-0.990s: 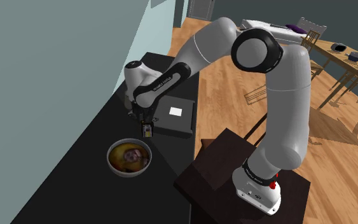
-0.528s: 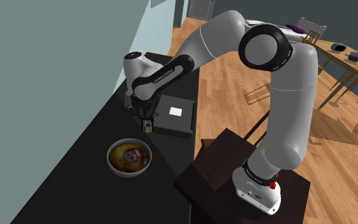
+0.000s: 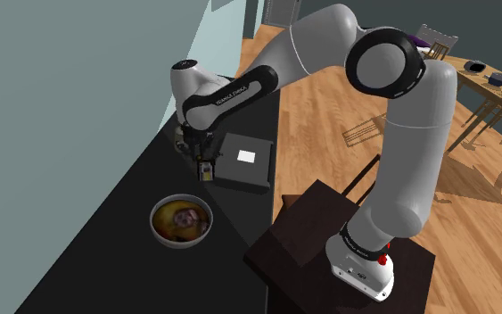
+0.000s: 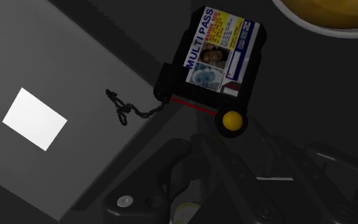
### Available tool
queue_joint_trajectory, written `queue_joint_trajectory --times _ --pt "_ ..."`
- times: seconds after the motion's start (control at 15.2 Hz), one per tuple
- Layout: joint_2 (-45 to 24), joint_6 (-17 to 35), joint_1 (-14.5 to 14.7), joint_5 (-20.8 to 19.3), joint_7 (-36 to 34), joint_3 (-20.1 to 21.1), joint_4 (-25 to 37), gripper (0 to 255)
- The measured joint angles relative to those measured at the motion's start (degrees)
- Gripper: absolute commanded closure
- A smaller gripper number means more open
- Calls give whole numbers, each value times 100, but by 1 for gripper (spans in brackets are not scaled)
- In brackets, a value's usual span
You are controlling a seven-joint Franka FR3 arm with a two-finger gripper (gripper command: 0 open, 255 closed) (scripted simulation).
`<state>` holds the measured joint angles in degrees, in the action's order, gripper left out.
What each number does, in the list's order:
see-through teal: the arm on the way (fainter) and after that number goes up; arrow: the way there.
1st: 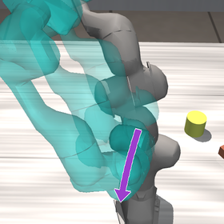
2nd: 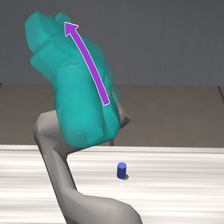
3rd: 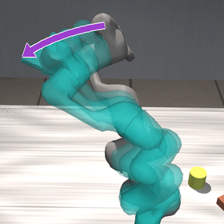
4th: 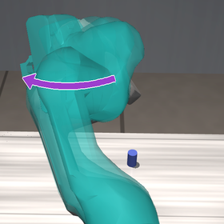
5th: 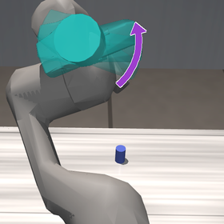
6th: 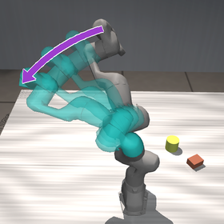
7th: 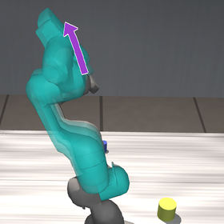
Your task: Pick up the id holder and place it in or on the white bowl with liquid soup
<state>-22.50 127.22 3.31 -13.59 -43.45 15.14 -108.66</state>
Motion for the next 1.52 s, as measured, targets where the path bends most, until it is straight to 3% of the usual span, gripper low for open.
queue_joint_trajectory --times 0.99,1.52 --pt "-249 -426 1330 -126 -1784 503 452 255" --pt "-644 -25 1456 -313 -1997 420 409 255"
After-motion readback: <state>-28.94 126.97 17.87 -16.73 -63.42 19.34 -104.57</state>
